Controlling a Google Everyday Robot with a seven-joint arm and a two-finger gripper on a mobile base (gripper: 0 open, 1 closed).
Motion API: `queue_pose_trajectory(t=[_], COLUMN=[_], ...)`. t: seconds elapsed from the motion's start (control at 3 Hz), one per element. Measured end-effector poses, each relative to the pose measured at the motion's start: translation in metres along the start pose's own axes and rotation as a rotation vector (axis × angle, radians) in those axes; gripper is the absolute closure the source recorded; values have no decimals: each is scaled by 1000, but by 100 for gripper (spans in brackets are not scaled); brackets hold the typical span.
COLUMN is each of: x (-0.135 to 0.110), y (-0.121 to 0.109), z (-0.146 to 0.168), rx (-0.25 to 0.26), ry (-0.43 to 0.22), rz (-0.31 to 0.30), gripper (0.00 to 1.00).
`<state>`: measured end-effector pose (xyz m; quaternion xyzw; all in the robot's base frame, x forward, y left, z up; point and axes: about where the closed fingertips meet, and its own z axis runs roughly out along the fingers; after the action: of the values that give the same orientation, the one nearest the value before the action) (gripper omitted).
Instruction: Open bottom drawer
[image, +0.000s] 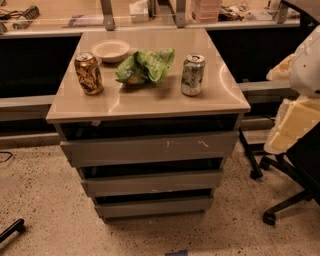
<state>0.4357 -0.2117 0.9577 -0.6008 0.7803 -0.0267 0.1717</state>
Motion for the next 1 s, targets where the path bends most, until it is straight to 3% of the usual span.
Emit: queue_pose_trajectory(t=[0.33, 0.67, 1.0], x=[-1, -5, -8], y=[22, 49, 76], z=[44, 106, 176], rx=[-5, -36, -98], ry=[-56, -90, -95], rz=[15, 13, 13], gripper=[41, 64, 86])
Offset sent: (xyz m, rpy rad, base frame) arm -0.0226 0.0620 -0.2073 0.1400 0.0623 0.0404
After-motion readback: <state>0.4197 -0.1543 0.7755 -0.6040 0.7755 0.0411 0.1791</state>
